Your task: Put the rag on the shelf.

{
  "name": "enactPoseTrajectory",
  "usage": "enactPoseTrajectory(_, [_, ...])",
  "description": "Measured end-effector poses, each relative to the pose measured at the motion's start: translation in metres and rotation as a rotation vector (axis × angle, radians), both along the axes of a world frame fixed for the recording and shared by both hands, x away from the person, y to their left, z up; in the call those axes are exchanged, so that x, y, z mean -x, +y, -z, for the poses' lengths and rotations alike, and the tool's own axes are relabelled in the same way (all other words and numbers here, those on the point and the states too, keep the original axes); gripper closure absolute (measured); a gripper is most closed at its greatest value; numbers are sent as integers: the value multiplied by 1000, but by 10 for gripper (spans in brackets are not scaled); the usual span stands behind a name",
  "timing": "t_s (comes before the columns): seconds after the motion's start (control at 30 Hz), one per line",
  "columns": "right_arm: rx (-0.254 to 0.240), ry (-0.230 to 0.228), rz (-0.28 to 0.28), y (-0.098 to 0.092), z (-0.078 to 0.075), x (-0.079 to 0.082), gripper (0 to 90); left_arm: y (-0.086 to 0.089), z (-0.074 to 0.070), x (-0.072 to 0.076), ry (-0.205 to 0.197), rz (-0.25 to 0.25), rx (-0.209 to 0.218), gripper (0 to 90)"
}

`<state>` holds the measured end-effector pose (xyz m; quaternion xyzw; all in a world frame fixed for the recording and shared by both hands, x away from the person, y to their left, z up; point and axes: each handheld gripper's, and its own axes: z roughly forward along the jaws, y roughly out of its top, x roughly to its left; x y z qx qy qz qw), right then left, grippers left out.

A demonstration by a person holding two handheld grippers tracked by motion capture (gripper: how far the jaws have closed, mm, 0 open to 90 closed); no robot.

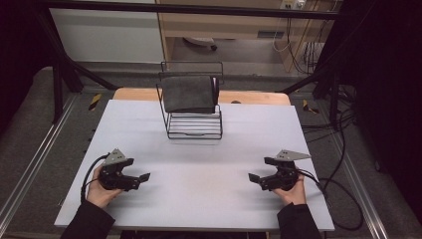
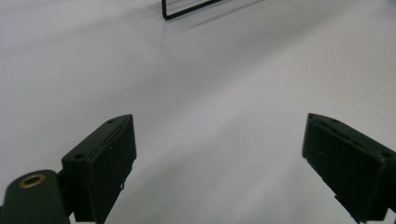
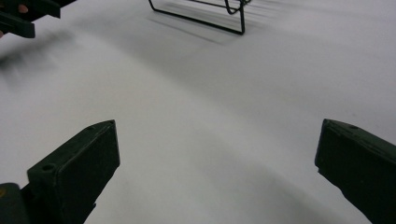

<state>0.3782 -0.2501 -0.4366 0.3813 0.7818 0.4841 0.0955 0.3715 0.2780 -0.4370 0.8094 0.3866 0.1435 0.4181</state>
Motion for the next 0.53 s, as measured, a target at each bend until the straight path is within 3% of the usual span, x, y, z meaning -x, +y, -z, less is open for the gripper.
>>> enactPoseTrajectory(0.2, [-1,1,27,-14,5,7,5,6,7,2,15,-13,9,96])
enactPoseTrajectory(0.53, [9,7,33,-19,10,11,5,8,13,5,40,-16,-11,91])
